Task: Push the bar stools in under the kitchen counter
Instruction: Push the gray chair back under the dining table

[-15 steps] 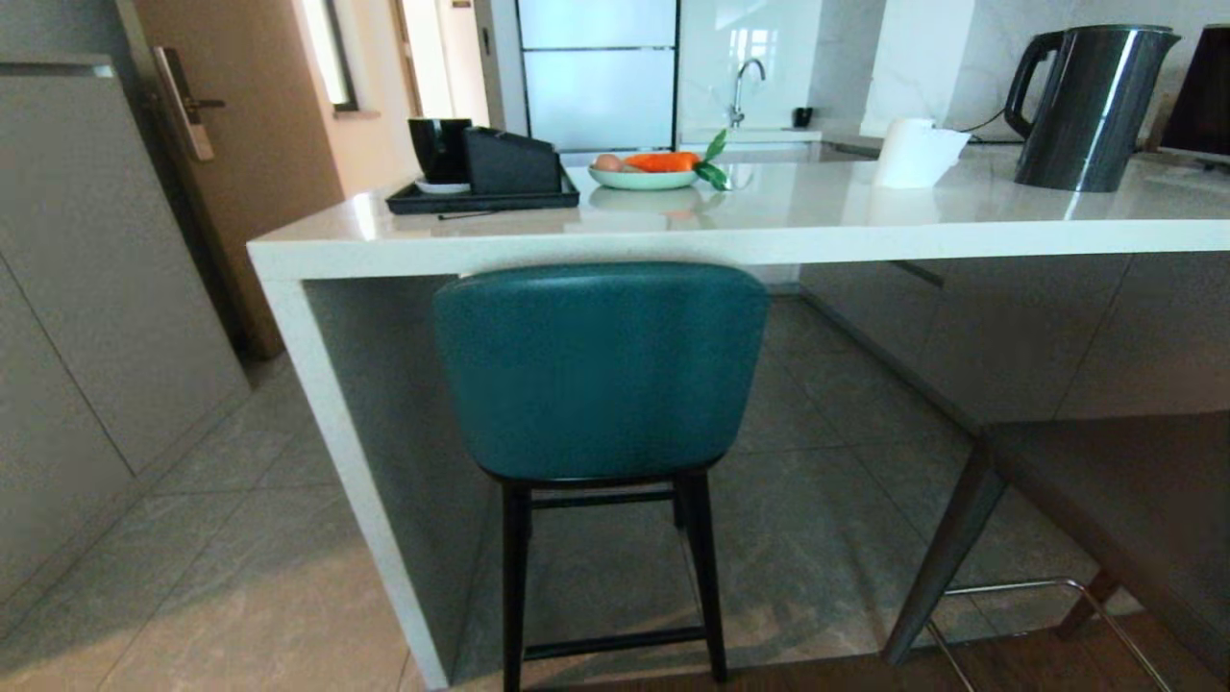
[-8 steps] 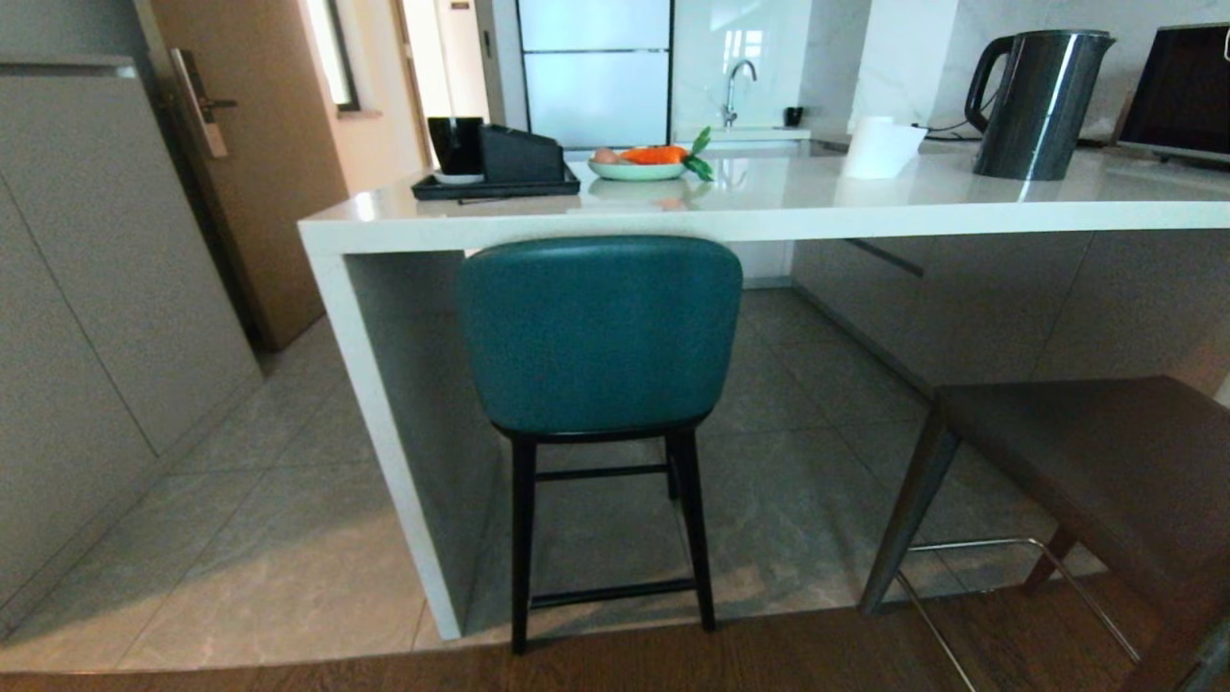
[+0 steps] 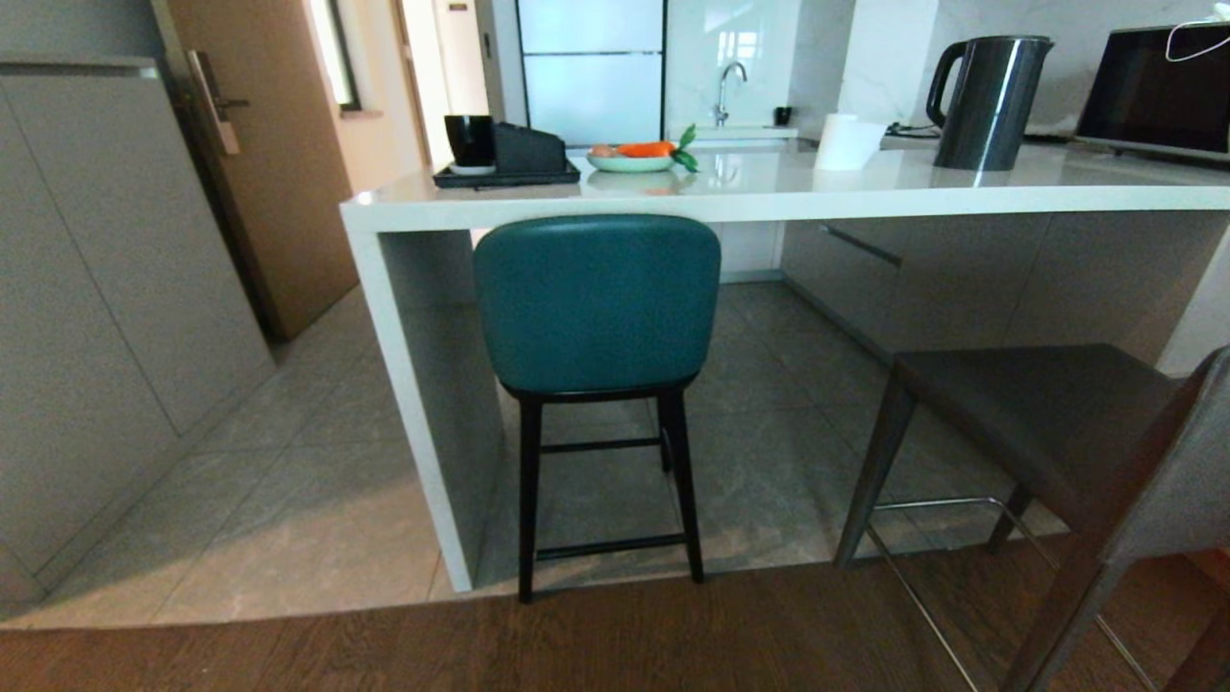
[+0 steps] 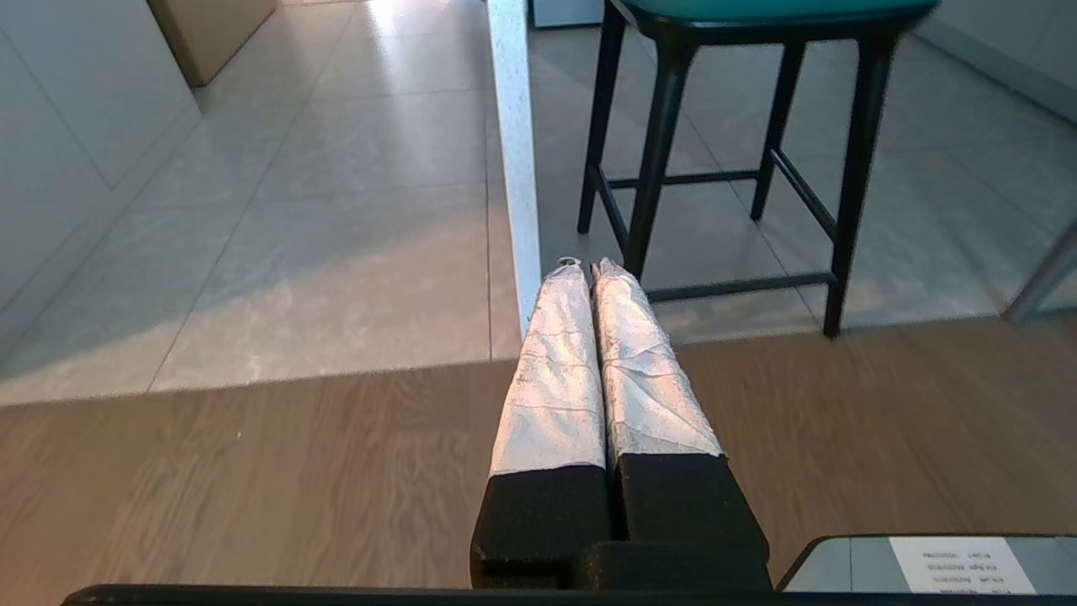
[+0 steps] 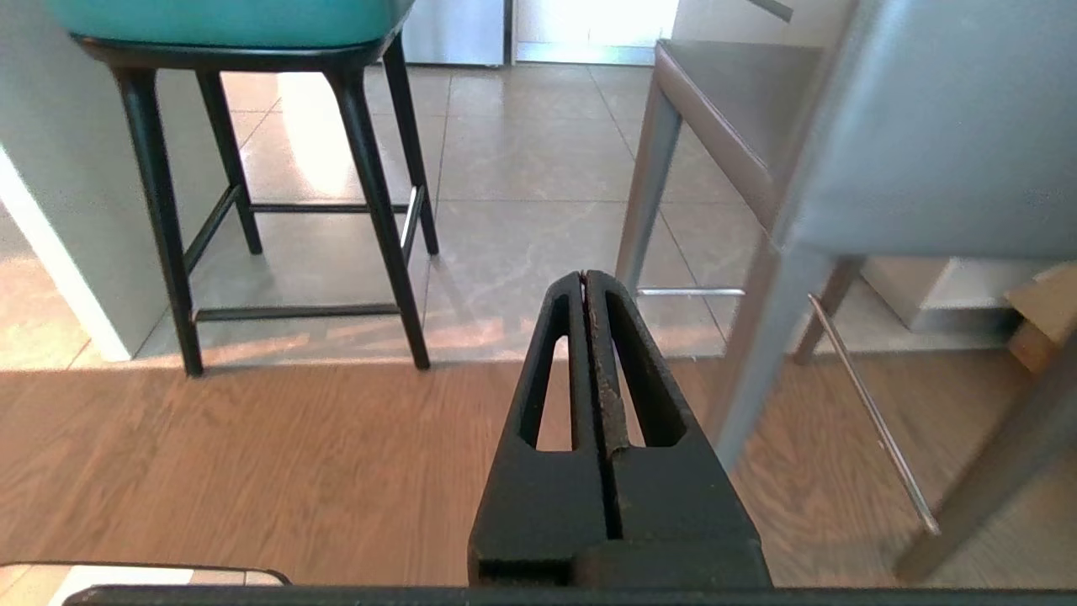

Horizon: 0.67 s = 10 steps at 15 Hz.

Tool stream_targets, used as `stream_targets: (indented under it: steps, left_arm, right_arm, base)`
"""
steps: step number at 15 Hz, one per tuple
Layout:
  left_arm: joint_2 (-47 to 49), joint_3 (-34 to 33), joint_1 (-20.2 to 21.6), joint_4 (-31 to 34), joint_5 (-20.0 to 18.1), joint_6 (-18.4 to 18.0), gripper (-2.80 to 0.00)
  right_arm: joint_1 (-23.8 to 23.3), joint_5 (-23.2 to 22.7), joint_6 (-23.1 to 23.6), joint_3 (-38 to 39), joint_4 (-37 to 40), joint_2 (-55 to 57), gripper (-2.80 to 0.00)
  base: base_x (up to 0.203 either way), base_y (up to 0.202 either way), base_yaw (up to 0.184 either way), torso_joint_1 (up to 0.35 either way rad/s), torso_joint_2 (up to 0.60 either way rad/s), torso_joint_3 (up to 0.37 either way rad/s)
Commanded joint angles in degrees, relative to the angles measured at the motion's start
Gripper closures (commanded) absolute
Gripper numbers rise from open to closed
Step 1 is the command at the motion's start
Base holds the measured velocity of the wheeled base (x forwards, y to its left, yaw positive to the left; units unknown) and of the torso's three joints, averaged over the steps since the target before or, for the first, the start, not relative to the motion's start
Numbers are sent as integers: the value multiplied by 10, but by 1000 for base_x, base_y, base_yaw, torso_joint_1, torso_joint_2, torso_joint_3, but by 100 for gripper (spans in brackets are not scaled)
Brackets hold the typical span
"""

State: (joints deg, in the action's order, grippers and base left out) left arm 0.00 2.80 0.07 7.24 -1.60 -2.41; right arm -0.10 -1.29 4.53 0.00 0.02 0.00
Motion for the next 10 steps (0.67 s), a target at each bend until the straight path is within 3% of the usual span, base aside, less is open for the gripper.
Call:
stream_targets:
  steps: [1,10]
  left_arm:
    - [1,0,-1,1,0,0,0]
    - [1,0,0,1,0,1,0]
  right_arm:
    - [0,0,0,2,0,1,0]
    - [0,0,0,3,0,1,0]
  base:
    - [-180,0,-3,5,5,-2]
    - [-11,0,0,0,1,0]
